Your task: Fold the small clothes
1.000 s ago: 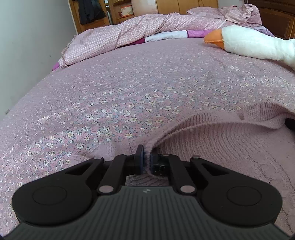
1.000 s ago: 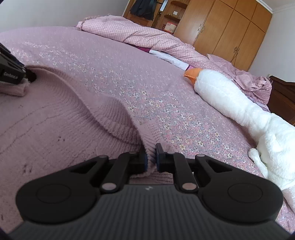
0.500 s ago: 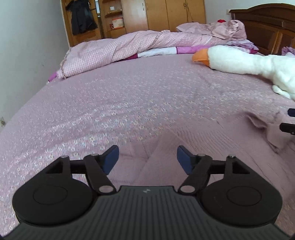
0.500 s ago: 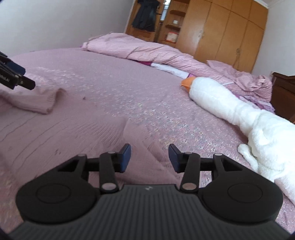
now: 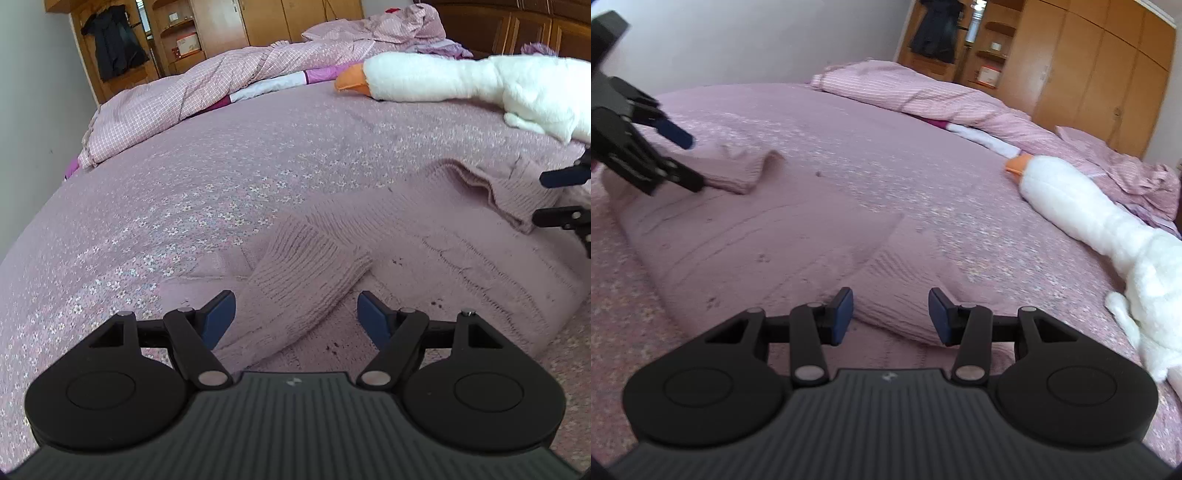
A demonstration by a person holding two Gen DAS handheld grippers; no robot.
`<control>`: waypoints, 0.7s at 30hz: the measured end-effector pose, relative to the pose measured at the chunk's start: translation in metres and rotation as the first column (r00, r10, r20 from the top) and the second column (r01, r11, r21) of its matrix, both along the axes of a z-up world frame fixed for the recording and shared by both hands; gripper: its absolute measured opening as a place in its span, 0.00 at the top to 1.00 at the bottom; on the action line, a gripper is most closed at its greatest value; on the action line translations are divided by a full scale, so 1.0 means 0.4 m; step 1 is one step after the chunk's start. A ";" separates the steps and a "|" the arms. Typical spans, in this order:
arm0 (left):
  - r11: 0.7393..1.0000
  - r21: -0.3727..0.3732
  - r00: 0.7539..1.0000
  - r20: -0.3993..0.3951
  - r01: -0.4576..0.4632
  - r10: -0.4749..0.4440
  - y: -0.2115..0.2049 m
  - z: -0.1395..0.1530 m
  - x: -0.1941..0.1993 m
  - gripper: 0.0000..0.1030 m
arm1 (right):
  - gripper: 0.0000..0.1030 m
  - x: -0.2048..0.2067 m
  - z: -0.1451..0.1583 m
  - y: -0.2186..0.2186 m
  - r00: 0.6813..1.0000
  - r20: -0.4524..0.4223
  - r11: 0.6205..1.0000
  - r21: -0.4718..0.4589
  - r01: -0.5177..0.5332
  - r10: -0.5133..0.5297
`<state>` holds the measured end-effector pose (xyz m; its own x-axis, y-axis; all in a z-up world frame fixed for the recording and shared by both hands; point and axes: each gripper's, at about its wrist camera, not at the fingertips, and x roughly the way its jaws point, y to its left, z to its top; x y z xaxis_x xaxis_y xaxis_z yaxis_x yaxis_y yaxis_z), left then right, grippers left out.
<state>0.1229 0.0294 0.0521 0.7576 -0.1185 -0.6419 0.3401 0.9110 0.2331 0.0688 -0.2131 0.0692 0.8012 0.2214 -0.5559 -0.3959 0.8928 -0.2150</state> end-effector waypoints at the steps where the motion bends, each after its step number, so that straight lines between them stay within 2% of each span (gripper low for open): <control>1: 1.000 0.008 1.000 0.001 -0.002 0.002 -0.002 -0.008 0.005 0.24 | 0.54 0.001 -0.002 0.004 1.000 -0.002 1.000 -0.013 -0.004 0.004; 3: 1.000 0.011 1.000 0.003 -0.004 0.004 -0.002 -0.026 0.017 0.27 | 0.54 0.004 -0.013 0.014 1.000 -0.004 0.999 -0.051 -0.001 0.001; 5: 1.000 0.003 1.000 0.005 -0.009 0.009 0.002 -0.035 0.027 0.55 | 0.54 0.009 -0.021 0.018 1.000 0.004 0.998 -0.055 0.008 -0.008; 6: 1.000 -0.001 1.000 -0.004 -0.016 0.016 0.005 -0.037 0.034 0.75 | 0.54 0.015 -0.024 0.017 1.000 0.004 0.999 -0.043 0.017 -0.017; 7: 0.999 -0.016 0.999 -0.012 -0.031 0.031 0.010 -0.036 0.041 0.82 | 0.54 0.019 -0.026 0.016 1.000 0.003 0.999 -0.033 0.025 -0.025; 9: 0.997 -0.047 0.998 -0.003 -0.056 0.055 0.022 -0.023 0.050 0.85 | 0.56 0.029 -0.027 0.013 0.999 0.003 0.999 -0.008 0.039 -0.039; 11: 0.994 -0.052 0.995 0.035 -0.094 0.096 0.037 -0.008 0.056 0.86 | 0.80 0.034 -0.024 0.011 0.998 0.013 0.999 0.009 0.053 -0.054; 13: 0.987 -0.065 0.987 0.063 -0.144 0.148 0.063 0.002 0.071 0.86 | 0.83 0.028 -0.019 0.007 0.995 0.048 0.997 0.010 0.083 -0.083; 17: 0.964 -0.101 0.966 0.056 -0.248 0.254 0.123 0.001 0.120 0.85 | 0.84 0.037 0.010 -0.022 0.974 0.124 0.982 0.042 0.184 -0.188; 21: 0.940 -0.104 0.944 0.024 -0.325 0.329 0.167 -0.029 0.163 0.84 | 0.84 0.077 0.008 -0.067 0.945 0.113 0.952 0.062 0.301 -0.306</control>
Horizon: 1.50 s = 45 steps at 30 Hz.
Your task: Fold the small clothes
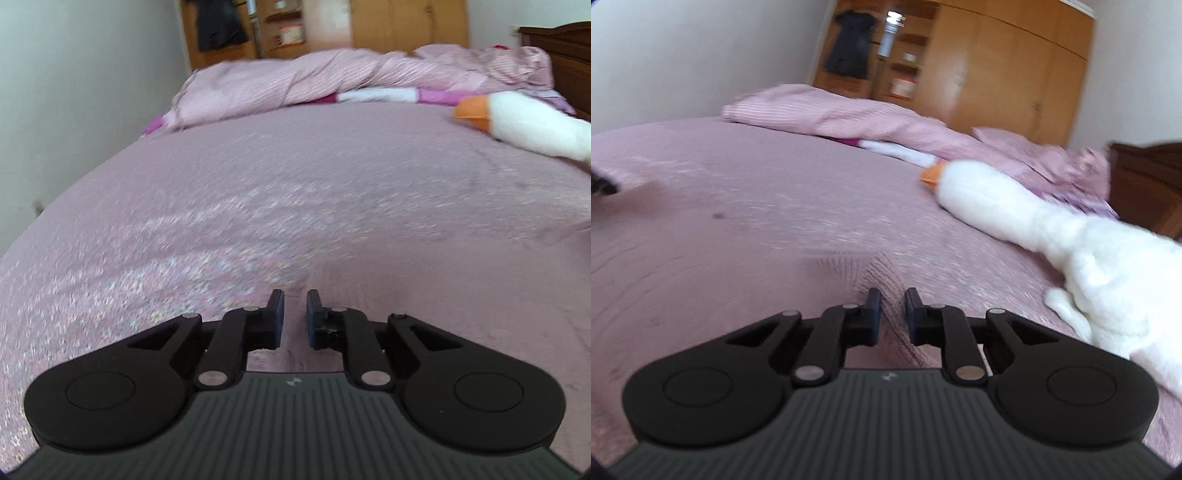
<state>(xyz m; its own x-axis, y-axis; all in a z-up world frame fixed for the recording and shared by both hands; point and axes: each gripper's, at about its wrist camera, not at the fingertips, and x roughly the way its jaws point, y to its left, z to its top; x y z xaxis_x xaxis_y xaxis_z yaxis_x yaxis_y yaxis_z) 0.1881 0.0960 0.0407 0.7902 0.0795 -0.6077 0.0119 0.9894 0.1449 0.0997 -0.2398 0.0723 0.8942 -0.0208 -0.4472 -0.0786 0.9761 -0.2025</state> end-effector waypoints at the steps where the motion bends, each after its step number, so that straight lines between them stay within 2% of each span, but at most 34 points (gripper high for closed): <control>1: 1.000 -0.011 1.000 -0.021 -0.008 0.008 0.011 -0.012 0.010 0.84 | 0.84 0.012 -0.006 -0.011 1.000 -0.011 1.000 0.013 0.028 -0.028; 3: 0.999 -0.018 0.998 -0.035 -0.049 0.048 0.029 -0.035 0.023 0.82 | 0.83 0.037 -0.021 -0.028 0.997 -0.041 0.997 0.029 0.068 -0.067; 8: 0.995 -0.038 0.995 -0.038 -0.092 0.091 0.058 -0.051 0.036 0.64 | 0.81 0.091 -0.081 -0.069 0.979 -0.142 0.982 0.095 0.162 -0.148; 10: 0.995 -0.021 0.995 -0.036 -0.096 0.096 0.059 -0.050 0.037 0.55 | 0.79 0.092 -0.081 -0.079 0.978 -0.140 0.977 0.123 0.172 -0.154; 17: 0.994 -0.016 0.994 -0.035 -0.106 0.106 0.061 -0.046 0.028 0.51 | 0.77 0.070 -0.057 -0.114 0.976 -0.137 0.951 0.236 0.200 -0.172; 20: 0.993 -0.023 0.992 -0.045 -0.116 0.115 0.063 -0.030 0.024 0.46 | 0.77 0.056 -0.038 -0.115 0.979 -0.121 0.952 0.240 0.191 -0.165; 24: 0.992 -0.074 0.995 -0.016 -0.104 0.103 0.068 0.012 -0.004 0.36 | 0.77 0.030 -0.011 -0.107 0.986 -0.097 0.960 0.233 0.158 -0.138; 26: 0.993 -0.089 0.997 0.000 -0.083 0.083 0.062 0.031 -0.020 0.32 | 0.74 0.013 -0.001 -0.105 0.988 -0.088 0.959 0.241 0.146 -0.129; 28: 0.994 -0.085 0.998 0.007 -0.068 0.069 0.050 0.041 -0.029 0.29 | 0.64 -0.001 0.003 -0.103 0.990 -0.083 0.957 0.257 0.136 -0.118; 32: 0.998 -0.045 0.999 -0.009 -0.050 0.050 0.015 0.034 -0.022 0.26 | 0.62 -0.008 -0.015 -0.097 0.989 -0.106 0.960 0.248 0.130 -0.106; 35: 0.998 0.007 0.998 -0.026 -0.061 0.061 -0.002 0.012 -0.013 0.26 | 0.62 -0.003 -0.044 -0.101 0.983 -0.148 0.959 0.244 0.147 -0.113; 38: 0.997 0.023 0.996 -0.046 -0.075 0.076 -0.003 -0.010 -0.003 0.24 | 0.61 -0.002 -0.082 -0.114 0.976 -0.180 0.952 0.255 0.169 -0.125; 40: 0.997 0.018 0.996 -0.047 -0.080 0.081 0.005 -0.017 0.001 0.22 | 0.43 -0.004 -0.096 -0.124 0.970 -0.183 0.941 0.269 0.204 -0.157; 43: 0.996 0.010 0.995 -0.050 -0.086 0.087 0.012 -0.020 0.001 0.20 | 0.40 -0.002 -0.106 -0.159 0.962 -0.209 0.899 0.361 0.246 -0.179; 45: 0.996 0.004 0.994 -0.055 -0.091 0.091 0.016 -0.020 0.001 0.19 | 0.39 -0.006 -0.107 -0.161 0.962 -0.209 0.896 0.371 0.245 -0.177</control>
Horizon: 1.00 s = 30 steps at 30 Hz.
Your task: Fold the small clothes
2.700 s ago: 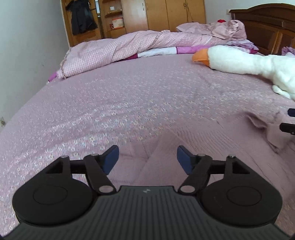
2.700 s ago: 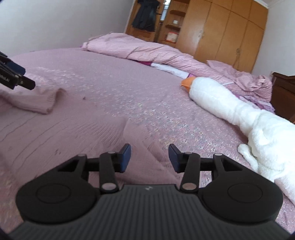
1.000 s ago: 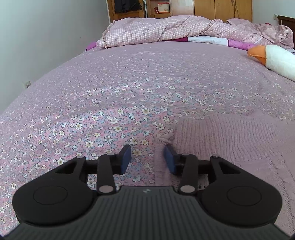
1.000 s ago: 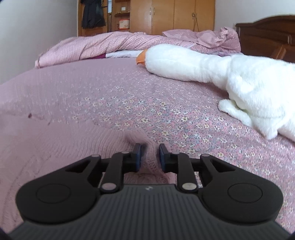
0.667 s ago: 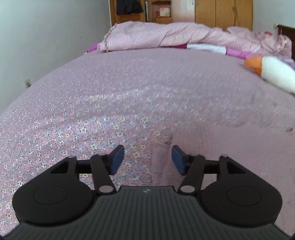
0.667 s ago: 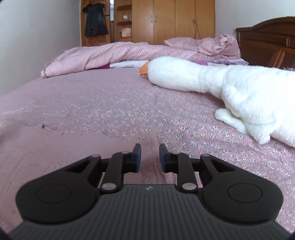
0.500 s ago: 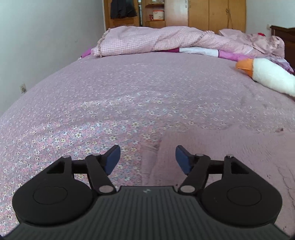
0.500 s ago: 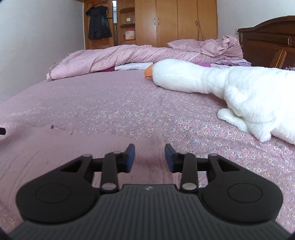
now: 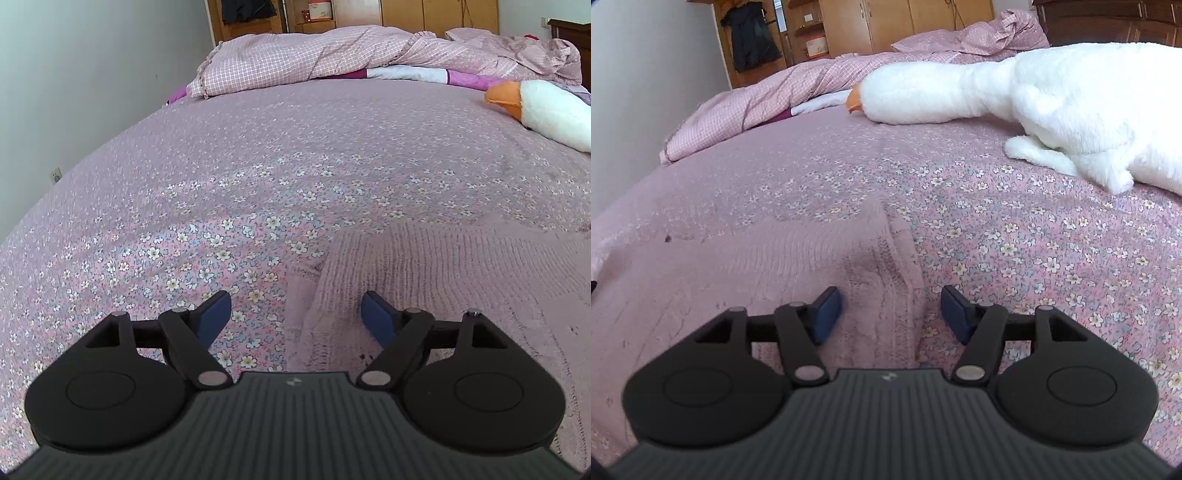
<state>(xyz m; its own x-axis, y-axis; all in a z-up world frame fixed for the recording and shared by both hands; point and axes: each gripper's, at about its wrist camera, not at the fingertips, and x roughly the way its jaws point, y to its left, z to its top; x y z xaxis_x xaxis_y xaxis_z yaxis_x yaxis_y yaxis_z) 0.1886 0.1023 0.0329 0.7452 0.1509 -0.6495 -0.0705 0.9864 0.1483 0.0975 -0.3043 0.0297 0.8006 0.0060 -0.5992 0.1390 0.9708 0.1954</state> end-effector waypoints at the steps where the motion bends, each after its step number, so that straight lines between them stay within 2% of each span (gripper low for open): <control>1: 1.000 -0.001 1.000 -0.003 -0.005 0.005 0.001 0.001 -0.001 0.18 | 0.39 -0.001 0.001 0.004 1.000 0.000 1.000 -0.010 -0.001 0.001; 5: 1.000 -0.001 1.000 -0.020 -0.022 0.022 0.002 0.016 -0.008 0.16 | 0.38 -0.002 0.014 0.015 1.000 -0.007 1.000 -0.030 0.005 -0.005; 10: 1.000 -0.012 1.000 -0.031 0.002 -0.002 -0.002 0.052 -0.049 0.10 | 0.38 -0.027 0.041 0.017 1.000 -0.003 1.000 -0.019 0.016 -0.016; 19: 0.997 -0.071 0.998 -0.049 0.033 -0.036 -0.017 0.096 -0.170 0.03 | 0.34 -0.135 0.104 0.037 0.998 0.048 0.999 0.021 0.043 -0.044; 22: 0.996 -0.090 0.998 -0.056 0.012 -0.018 -0.024 0.109 -0.215 0.02 | 0.34 -0.167 0.114 0.038 0.998 0.054 0.997 0.073 0.036 -0.040; 25: 0.992 -0.125 0.998 -0.057 -0.008 0.001 -0.027 0.122 -0.261 0.02 | 0.34 -0.195 0.118 0.031 0.998 0.047 0.984 0.177 0.023 -0.032; 30: 0.985 -0.175 0.998 -0.069 -0.016 0.004 -0.042 0.141 -0.326 0.02 | 0.34 -0.224 0.113 0.025 0.998 -0.010 0.962 0.266 0.067 -0.066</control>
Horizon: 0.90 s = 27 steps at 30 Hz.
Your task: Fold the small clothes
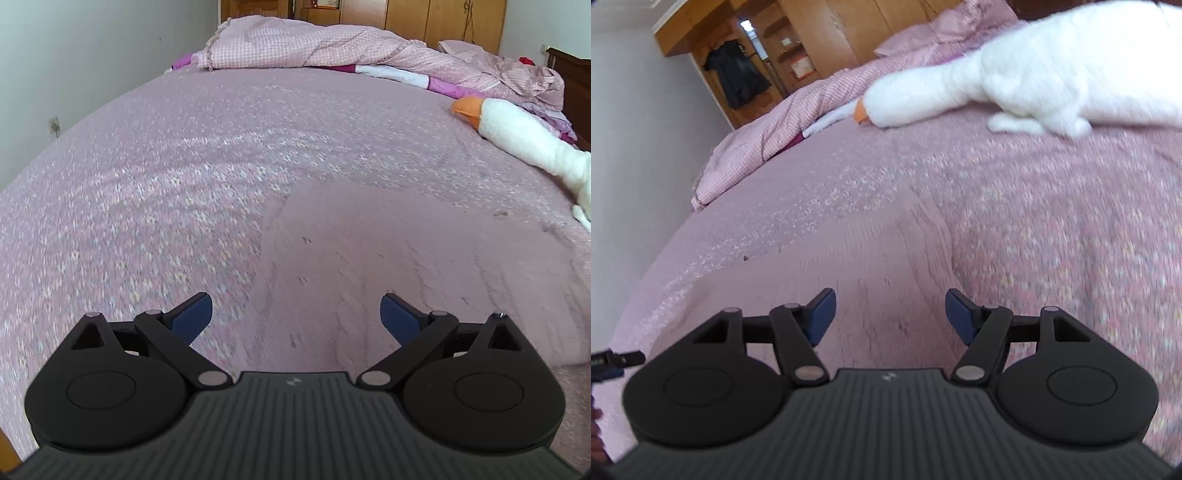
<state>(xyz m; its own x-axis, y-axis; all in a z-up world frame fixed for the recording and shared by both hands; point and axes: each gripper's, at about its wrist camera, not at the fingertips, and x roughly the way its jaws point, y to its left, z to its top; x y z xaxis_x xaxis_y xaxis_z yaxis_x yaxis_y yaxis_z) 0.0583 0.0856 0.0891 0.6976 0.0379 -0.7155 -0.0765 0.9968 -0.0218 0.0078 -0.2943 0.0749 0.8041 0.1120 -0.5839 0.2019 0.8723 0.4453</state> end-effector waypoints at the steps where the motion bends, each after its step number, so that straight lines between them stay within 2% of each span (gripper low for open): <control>1: 1.000 -0.003 1.000 -0.001 0.007 -0.007 -0.005 0.003 -0.010 0.02 | 0.34 -0.003 0.000 -0.002 1.000 -0.005 1.000 0.007 0.002 -0.002; 6: 0.999 -0.023 0.999 -0.022 0.029 -0.030 -0.035 0.003 -0.045 0.02 | 0.33 -0.024 0.004 -0.002 0.999 -0.022 1.000 0.002 0.026 -0.026; 8: 0.999 -0.034 0.999 -0.033 0.032 -0.033 -0.050 0.000 -0.051 0.02 | 0.24 -0.031 0.004 -0.004 0.999 -0.025 0.999 0.007 0.034 -0.034; 12: 0.997 -0.071 0.998 -0.049 0.041 -0.045 -0.071 -0.004 -0.060 0.02 | 0.23 -0.050 0.001 -0.006 0.999 -0.010 1.000 -0.005 0.030 -0.030; 16: 0.993 -0.106 0.997 -0.061 0.044 -0.050 -0.091 -0.008 -0.063 0.02 | 0.23 -0.056 -0.005 -0.011 0.998 -0.045 0.998 -0.043 0.041 -0.043; 22: 0.997 -0.034 0.994 -0.092 0.063 -0.065 -0.148 -0.024 -0.065 0.02 | 0.23 -0.053 -0.030 -0.052 0.997 -0.070 0.998 0.044 0.033 -0.030; 27: 0.995 -0.007 0.988 -0.115 0.100 -0.101 -0.190 -0.047 -0.065 0.02 | 0.23 -0.017 -0.048 -0.065 0.996 -0.092 0.992 0.121 0.018 -0.006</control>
<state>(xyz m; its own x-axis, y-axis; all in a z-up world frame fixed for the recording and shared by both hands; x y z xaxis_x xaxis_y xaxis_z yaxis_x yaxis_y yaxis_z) 0.0322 0.0094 0.0703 0.6108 -0.0294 -0.7912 0.0220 0.9996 -0.0202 0.0011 -0.3203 0.0557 0.7499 0.1776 -0.6373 0.2566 0.8098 0.5276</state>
